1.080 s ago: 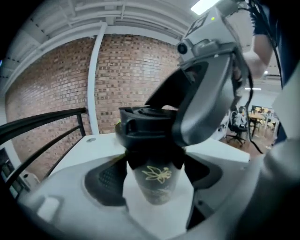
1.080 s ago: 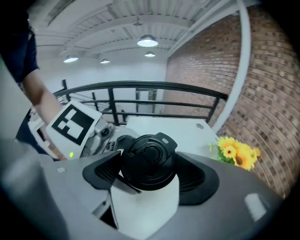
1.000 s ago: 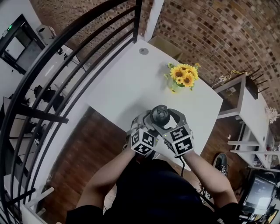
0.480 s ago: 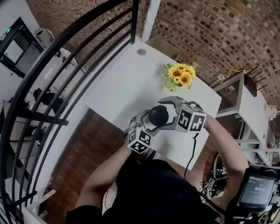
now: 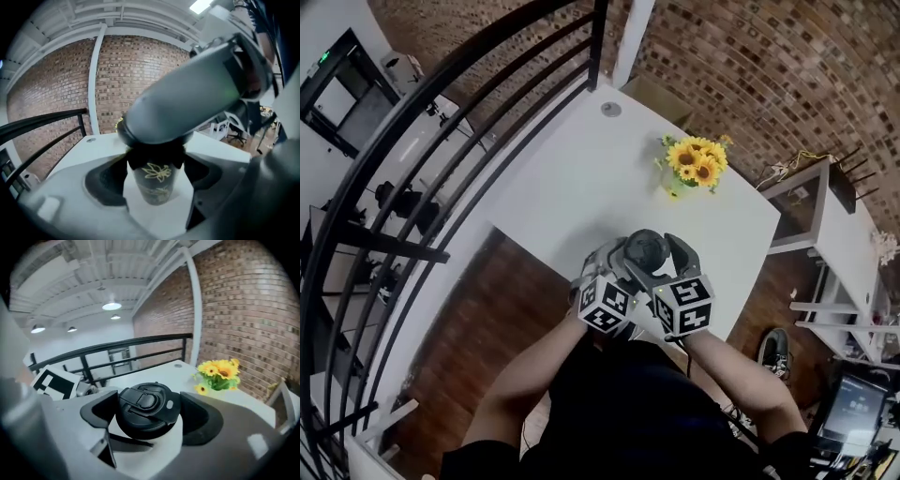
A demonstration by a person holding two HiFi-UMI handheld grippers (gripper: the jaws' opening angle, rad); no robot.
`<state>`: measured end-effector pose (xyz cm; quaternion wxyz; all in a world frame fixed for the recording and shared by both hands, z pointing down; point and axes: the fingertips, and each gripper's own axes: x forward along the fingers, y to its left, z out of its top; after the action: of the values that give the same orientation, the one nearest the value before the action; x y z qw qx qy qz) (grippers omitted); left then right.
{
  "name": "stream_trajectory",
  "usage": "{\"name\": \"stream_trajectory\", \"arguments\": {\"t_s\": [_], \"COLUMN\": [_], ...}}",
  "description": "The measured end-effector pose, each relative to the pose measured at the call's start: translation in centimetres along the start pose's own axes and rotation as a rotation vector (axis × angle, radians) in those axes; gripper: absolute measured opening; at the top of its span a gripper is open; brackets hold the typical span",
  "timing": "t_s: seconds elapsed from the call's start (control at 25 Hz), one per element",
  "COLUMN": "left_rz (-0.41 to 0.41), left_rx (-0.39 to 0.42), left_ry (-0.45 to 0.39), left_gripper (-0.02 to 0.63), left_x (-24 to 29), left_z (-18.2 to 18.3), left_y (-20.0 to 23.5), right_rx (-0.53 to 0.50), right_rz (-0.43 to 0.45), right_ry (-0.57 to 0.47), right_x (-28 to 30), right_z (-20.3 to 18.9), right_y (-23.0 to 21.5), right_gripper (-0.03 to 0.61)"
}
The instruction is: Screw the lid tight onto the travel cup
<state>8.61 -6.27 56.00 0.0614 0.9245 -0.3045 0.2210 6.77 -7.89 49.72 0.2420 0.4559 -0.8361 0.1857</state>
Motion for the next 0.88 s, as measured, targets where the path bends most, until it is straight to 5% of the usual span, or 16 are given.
{"name": "stream_trajectory", "arguments": {"t_s": [0.12,0.24,0.4,0.56,0.68,0.88], "left_rz": [0.000,-0.035,-0.087,-0.139,-0.142,-0.114], "left_rx": [-0.021,0.011,0.034,0.060,0.058,0.033], "left_ry": [-0.004,0.003,0.006,0.011,0.011,0.000], "left_gripper": [0.376,0.374,0.376,0.376,0.374,0.374], "left_x": [-0.1,0.0,0.1,0.1,0.1,-0.2], "left_z": [-0.2,-0.3,-0.3,-0.2,-0.2,-0.3], "left_y": [0.2,-0.3,-0.3,-0.3,-0.3,-0.2], "right_rx": [0.027,-0.143,-0.411,-0.483,-0.501,-0.245], "right_rz": [-0.053,0.161,0.548,0.707,0.654,0.333], "right_ry": [-0.013,-0.045,-0.033,0.105,0.097,-0.068], "right_x": [0.2,-0.8,-3.0,-1.4,-0.4,-0.2], "right_z": [0.1,1.4,1.9,0.1,-1.0,-0.5], "right_y": [0.3,1.2,2.1,1.9,2.2,1.5], "right_gripper": [0.422,0.433,0.448,0.453,0.437,0.436]}}
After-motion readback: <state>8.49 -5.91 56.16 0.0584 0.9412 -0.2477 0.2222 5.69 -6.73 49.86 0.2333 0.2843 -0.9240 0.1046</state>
